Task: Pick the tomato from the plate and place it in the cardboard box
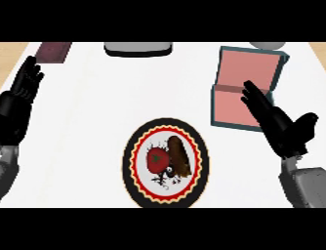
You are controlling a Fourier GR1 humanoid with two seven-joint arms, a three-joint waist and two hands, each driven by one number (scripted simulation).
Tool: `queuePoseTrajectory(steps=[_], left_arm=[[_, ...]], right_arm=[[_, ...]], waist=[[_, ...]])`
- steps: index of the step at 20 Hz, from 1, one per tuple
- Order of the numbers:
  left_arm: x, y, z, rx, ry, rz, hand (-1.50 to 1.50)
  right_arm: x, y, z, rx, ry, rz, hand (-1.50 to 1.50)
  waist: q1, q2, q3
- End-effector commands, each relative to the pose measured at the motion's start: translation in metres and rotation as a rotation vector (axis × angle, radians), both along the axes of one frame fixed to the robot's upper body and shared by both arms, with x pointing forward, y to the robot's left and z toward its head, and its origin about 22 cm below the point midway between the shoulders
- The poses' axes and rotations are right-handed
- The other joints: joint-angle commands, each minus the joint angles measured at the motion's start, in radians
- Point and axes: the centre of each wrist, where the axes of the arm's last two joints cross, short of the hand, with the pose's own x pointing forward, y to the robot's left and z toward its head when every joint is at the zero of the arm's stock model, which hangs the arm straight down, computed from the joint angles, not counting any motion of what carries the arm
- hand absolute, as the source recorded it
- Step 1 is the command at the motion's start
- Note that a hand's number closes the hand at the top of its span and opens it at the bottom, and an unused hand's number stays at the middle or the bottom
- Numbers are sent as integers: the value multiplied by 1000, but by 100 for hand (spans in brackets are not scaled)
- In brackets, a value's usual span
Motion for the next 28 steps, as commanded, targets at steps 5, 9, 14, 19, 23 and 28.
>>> queuePoseTrajectory(steps=[5,9,14,19,23,28], left_arm=[[-6,-21,1,135,-50,-252,0],[-12,-27,-23,119,14,-347,0],[-4,-31,-5,116,-20,-358,0],[-11,-18,-9,119,-15,-368,0],[-5,-23,-14,123,-7,-361,0],[-17,-27,-17,117,2,-376,0]], right_arm=[[11,39,124,17,-496,119,-150],[1,24,116,-334,-517,127,-150],[3,48,88,-470,-676,270,-150],[-8,61,99,-635,-756,383,-150],[-19,87,107,-860,-652,488,-150],[-33,128,111,-1091,-565,639,-150]], waist=[[-10,18,-12],[-12,26,-11],[4,29,-10],[6,24,-11],[-5,22,-13],[9,22,-13]])
